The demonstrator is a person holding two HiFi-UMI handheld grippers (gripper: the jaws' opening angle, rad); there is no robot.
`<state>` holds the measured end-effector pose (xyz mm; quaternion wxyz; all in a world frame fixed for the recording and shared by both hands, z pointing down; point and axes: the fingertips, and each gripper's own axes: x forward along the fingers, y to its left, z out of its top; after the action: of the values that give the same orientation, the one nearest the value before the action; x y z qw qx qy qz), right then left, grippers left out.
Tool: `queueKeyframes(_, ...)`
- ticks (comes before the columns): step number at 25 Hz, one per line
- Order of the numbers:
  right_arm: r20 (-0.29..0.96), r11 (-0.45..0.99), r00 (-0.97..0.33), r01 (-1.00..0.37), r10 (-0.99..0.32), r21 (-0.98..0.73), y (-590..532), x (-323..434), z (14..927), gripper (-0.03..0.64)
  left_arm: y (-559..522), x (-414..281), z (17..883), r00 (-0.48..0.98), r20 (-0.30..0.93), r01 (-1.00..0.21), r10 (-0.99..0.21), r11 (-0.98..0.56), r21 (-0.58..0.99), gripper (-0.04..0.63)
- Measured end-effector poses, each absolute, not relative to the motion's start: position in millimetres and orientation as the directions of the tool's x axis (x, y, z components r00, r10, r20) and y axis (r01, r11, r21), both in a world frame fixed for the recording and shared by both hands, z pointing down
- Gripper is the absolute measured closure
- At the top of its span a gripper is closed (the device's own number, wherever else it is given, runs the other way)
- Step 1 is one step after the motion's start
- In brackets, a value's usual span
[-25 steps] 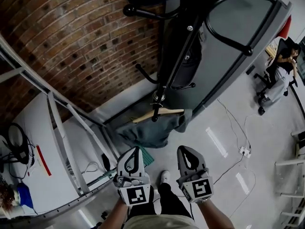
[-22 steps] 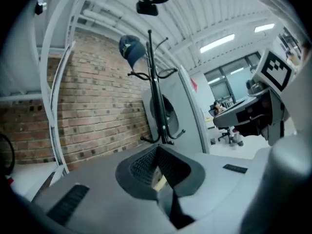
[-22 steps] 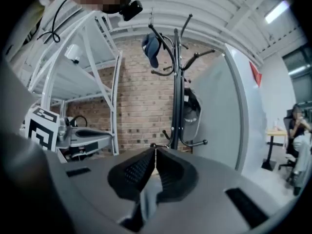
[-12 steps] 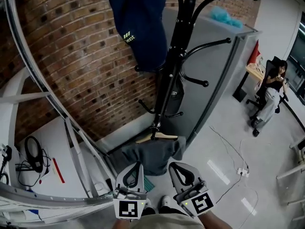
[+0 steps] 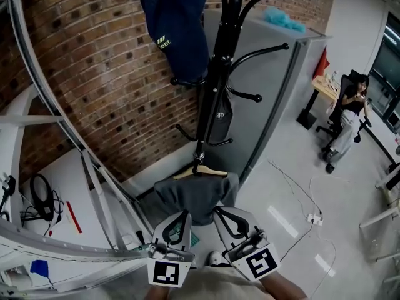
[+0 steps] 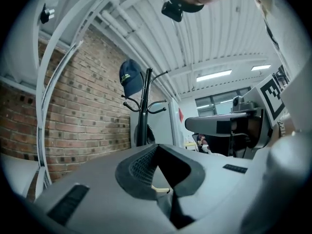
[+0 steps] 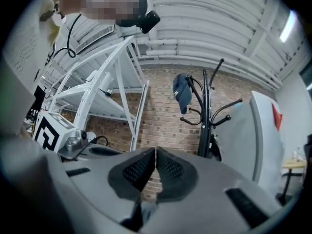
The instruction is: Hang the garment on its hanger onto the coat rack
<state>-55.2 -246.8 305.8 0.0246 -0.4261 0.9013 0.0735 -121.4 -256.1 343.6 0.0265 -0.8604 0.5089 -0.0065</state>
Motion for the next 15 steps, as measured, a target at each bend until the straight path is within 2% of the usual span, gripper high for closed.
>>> queueKeyframes(15, -0.088, 0.635, -0.641, -0.767, -0.762, 0.088, -244.8, -58.0, 316.9, 0.591, -257.4, -127.6, 344.0, 0.483, 0.008, -0.873, -0.876, -0.482, -0.070, 0.592)
